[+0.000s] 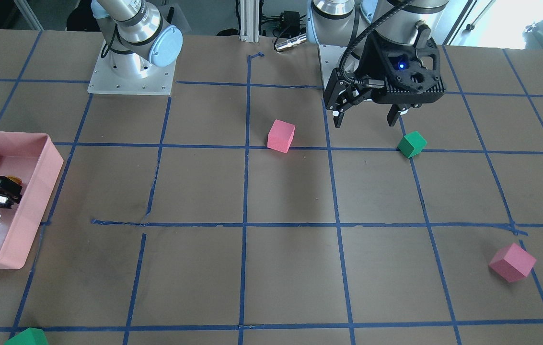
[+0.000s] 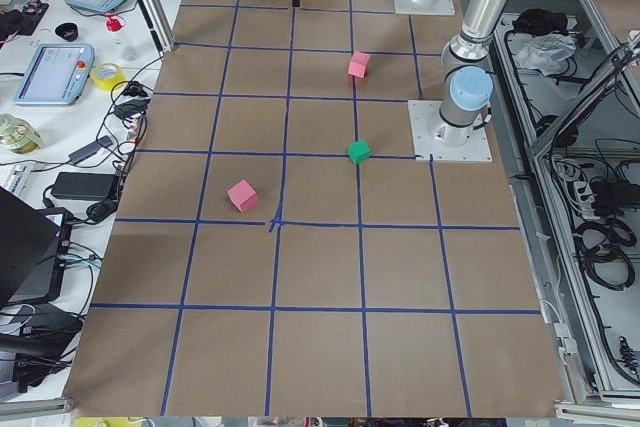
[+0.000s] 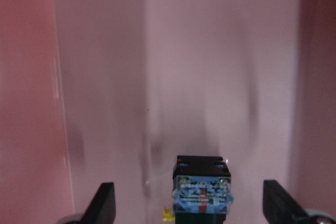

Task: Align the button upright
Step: 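Close the right gripper on the black button body and lift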

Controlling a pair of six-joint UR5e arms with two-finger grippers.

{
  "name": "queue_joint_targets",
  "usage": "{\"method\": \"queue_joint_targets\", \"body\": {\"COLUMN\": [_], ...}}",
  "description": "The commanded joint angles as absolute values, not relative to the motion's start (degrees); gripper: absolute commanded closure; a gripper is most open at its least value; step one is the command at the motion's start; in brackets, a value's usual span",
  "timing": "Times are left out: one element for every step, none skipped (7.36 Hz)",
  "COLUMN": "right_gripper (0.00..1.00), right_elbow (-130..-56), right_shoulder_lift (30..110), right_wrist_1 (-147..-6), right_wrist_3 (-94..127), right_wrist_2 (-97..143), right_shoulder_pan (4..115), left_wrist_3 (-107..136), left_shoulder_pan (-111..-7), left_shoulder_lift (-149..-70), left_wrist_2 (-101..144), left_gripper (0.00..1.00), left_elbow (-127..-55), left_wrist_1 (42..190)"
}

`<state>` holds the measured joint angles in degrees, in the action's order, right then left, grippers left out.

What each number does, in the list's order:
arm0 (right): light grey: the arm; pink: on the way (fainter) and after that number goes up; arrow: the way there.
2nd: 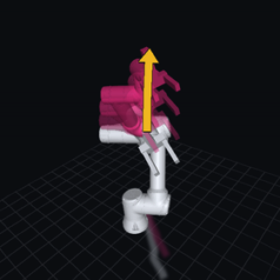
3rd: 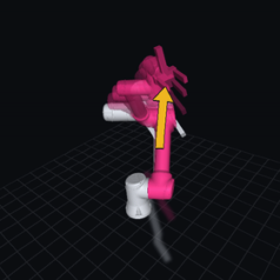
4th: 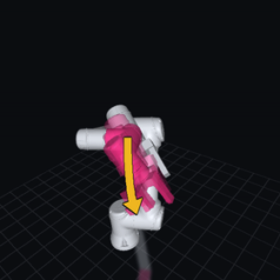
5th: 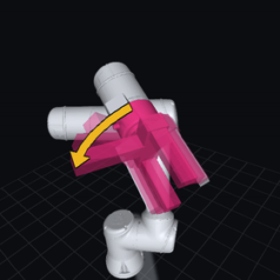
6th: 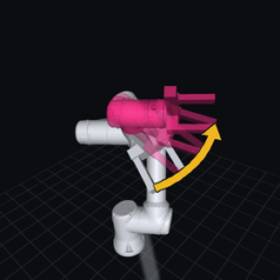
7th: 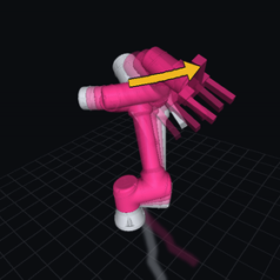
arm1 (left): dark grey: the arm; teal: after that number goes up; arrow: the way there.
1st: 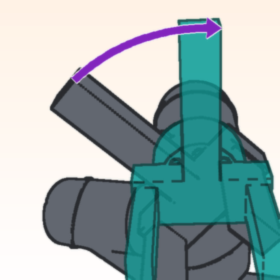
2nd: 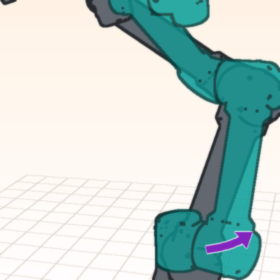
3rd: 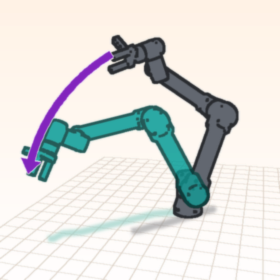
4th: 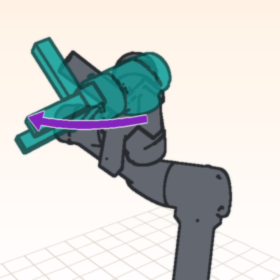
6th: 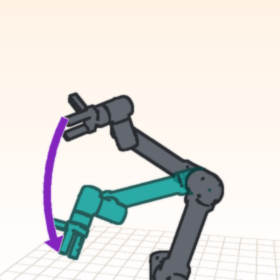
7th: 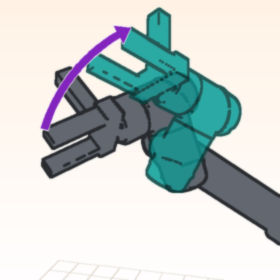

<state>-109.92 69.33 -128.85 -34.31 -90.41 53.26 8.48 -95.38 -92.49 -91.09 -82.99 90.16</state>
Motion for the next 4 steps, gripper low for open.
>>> {"method": "queue_joint_targets", "body": {"right_gripper": [0.0, 0.0, 0.09, 0.14], "right_elbow": [-110.1, -110.0, -110.0, -110.0], "right_shoulder_lift": [69.2, 69.2, 69.2, 69.2], "right_wrist_1": [-128.8, -128.8, -128.9, -128.9], "right_wrist_3": [-34.4, -34.4, -34.4, -34.4], "right_wrist_2": [-90.7, -90.8, -90.9, -91.4], "right_shoulder_pan": [53.3, 53.3, 53.3, 53.3], "left_wrist_3": [8.1, 8.2, 8.3, 8.0], "left_shoulder_pan": [-95.5, -95.5, -95.5, -95.3], "left_shoulder_lift": [-92.8, -92.6, -92.6, -93.6], "left_wrist_2": [-90.9, -91.1, -91.4, -91.2], "left_gripper": [0.0, 0.0, 0.0, 0.0], "left_elbow": [-83.1, -84.1, -85.1, -85.4], "left_wrist_1": [90.1, 90.1, 90.1, 89.7]}}
